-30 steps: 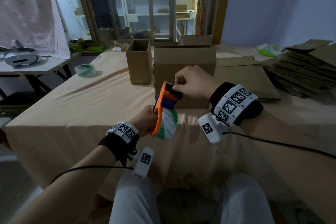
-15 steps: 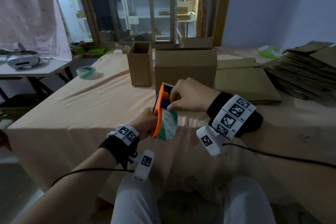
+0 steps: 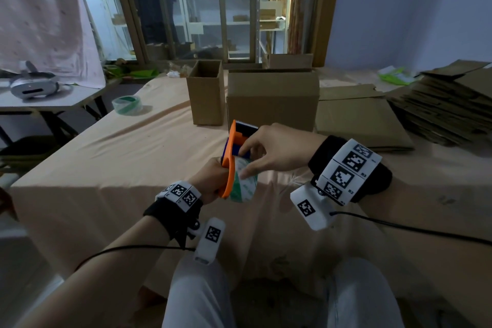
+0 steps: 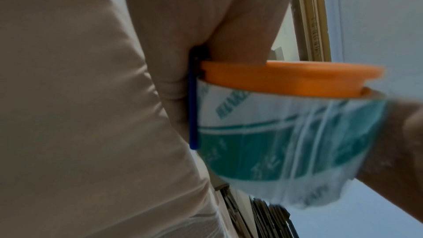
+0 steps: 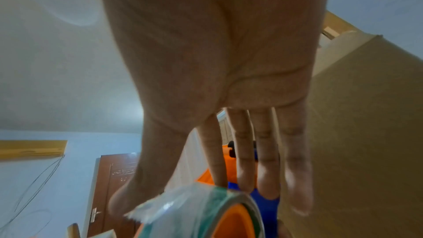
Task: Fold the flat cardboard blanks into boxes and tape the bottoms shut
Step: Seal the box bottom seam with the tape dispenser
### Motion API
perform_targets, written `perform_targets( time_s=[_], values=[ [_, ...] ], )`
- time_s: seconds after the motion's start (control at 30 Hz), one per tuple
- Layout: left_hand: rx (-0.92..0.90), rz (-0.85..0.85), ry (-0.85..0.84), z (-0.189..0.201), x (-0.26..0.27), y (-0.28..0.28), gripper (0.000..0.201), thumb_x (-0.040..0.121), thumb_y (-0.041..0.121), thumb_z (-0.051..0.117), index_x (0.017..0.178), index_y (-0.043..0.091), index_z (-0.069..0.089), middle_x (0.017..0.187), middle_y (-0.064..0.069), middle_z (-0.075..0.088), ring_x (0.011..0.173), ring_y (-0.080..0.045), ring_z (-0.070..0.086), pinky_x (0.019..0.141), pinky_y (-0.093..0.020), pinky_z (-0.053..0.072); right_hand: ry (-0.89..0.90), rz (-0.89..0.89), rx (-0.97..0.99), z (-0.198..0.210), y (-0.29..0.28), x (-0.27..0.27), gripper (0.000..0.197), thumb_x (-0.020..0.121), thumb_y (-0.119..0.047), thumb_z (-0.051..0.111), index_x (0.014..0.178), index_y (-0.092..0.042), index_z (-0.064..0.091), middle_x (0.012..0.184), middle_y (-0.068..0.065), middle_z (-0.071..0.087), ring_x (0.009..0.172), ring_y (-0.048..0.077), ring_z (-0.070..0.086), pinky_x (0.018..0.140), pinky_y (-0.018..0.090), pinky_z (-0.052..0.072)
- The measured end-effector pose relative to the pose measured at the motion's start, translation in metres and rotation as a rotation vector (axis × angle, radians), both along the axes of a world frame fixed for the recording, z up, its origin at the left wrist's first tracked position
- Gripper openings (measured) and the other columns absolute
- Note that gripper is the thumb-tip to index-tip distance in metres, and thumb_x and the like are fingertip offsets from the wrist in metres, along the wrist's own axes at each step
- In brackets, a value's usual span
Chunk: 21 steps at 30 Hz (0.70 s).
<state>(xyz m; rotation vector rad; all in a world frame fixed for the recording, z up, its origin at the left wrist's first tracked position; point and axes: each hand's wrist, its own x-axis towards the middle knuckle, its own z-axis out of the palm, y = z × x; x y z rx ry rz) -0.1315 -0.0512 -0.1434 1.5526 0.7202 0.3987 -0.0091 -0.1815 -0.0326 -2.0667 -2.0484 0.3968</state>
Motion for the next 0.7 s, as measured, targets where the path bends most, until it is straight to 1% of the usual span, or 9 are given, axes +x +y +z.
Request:
perform_targets(
  time_s=[0.1, 0.2, 0.33, 0.4, 0.47, 0.53, 0.57, 0.63, 0.7],
  values=[
    [-0.038, 0.008, -0.041, 0.002, 0.001, 0.0, 0.026, 0.091, -0.001, 0.054, 0.115, -0.006, 0.059, 0.107, -0.028, 0.065, 0.09, -0.039, 0.065, 0.086, -0.051, 0.053, -0.046, 0.043, 0.031, -0.006, -0.001, -0.006, 0.06, 0.072, -0.051, 0.078, 0.122, -0.022, 0.062, 0.11, -0.007, 0.06, 0.096, 0.007, 0.055, 0.083, 0.023, 0.049],
    [-0.073, 0.007, -0.061, 0.004, 0.001, -0.001, 0.028, 0.091, 0.001, 0.055, 0.118, -0.005, 0.057, 0.109, -0.026, 0.065, 0.089, -0.036, 0.066, 0.081, -0.045, 0.056, -0.017, 0.032, 0.076, -0.012, 0.002, -0.007, 0.062, 0.071, -0.046, 0.081, 0.124, -0.021, 0.061, 0.116, -0.007, 0.06, 0.103, 0.01, 0.057, 0.091, 0.031, 0.051],
    [-0.113, 0.005, -0.082, 0.001, -0.002, 0.001, 0.029, 0.089, 0.002, 0.056, 0.118, -0.004, 0.057, 0.106, -0.023, 0.066, 0.09, -0.035, 0.066, 0.083, -0.045, 0.054, 0.013, 0.035, 0.082, -0.013, 0.004, -0.003, 0.059, 0.075, -0.044, 0.078, 0.127, -0.023, 0.062, 0.122, -0.005, 0.063, 0.106, 0.008, 0.06, 0.092, 0.03, 0.052],
    [-0.148, -0.002, -0.13, -0.001, -0.002, 0.002, 0.033, 0.083, 0.006, 0.06, 0.115, -0.001, 0.058, 0.101, -0.02, 0.067, 0.086, -0.032, 0.066, 0.078, -0.041, 0.057, 0.031, 0.029, 0.145, -0.015, 0.006, -0.003, 0.053, 0.076, -0.043, 0.078, 0.123, -0.023, 0.064, 0.117, -0.005, 0.066, 0.103, 0.007, 0.061, 0.09, 0.031, 0.054],
    [-0.16, 0.012, -0.172, 0.0, -0.001, 0.003, 0.025, 0.077, 0.009, 0.06, 0.101, 0.007, 0.064, 0.089, -0.015, 0.068, 0.078, -0.025, 0.067, 0.07, -0.035, 0.058, 0.038, 0.019, 0.224, -0.016, 0.007, -0.003, 0.039, 0.078, -0.04, 0.077, 0.113, -0.024, 0.068, 0.109, -0.007, 0.067, 0.096, 0.006, 0.062, 0.085, 0.032, 0.055],
    [-0.164, 0.033, -0.183, 0.001, 0.0, 0.004, 0.015, 0.078, 0.008, 0.055, 0.081, 0.018, 0.067, 0.077, -0.01, 0.068, 0.068, -0.017, 0.066, 0.063, -0.029, 0.057, 0.029, 0.016, 0.294, -0.015, 0.008, -0.003, 0.022, 0.082, -0.036, 0.074, 0.1, -0.024, 0.07, 0.101, -0.009, 0.067, 0.09, 0.005, 0.06, 0.082, 0.033, 0.055],
    [-0.18, 0.039, -0.187, 0.002, 0.0, 0.004, 0.016, 0.079, 0.008, 0.056, 0.079, 0.018, 0.068, 0.076, -0.009, 0.069, 0.068, -0.016, 0.067, 0.064, -0.029, 0.057, 0.028, 0.019, 0.32, -0.014, 0.008, -0.004, 0.015, 0.085, -0.034, 0.072, 0.096, -0.023, 0.071, 0.097, -0.009, 0.067, 0.088, 0.004, 0.059, 0.081, 0.032, 0.055],
    [-0.194, 0.013, -0.177, 0.002, -0.001, 0.002, 0.014, 0.082, 0.012, 0.06, 0.095, 0.013, 0.065, 0.086, -0.012, 0.07, 0.077, -0.023, 0.068, 0.073, -0.037, 0.058, 0.024, 0.021, 0.348, -0.013, 0.008, -0.004, 0.013, 0.088, -0.031, 0.068, 0.095, -0.02, 0.073, 0.094, -0.008, 0.068, 0.086, 0.003, 0.06, 0.081, 0.029, 0.055],
    [-0.182, -0.008, -0.146, 0.001, -0.001, 0.001, 0.015, 0.086, 0.012, 0.06, 0.101, 0.01, 0.06, 0.09, -0.012, 0.067, 0.075, -0.022, 0.068, 0.069, -0.036, 0.057, 0.025, 0.007, 0.356, -0.011, 0.009, -0.004, 0.015, 0.089, -0.03, 0.068, 0.095, -0.018, 0.075, 0.094, -0.006, 0.07, 0.086, 0.004, 0.062, 0.081, 0.028, 0.055]
  ],
)
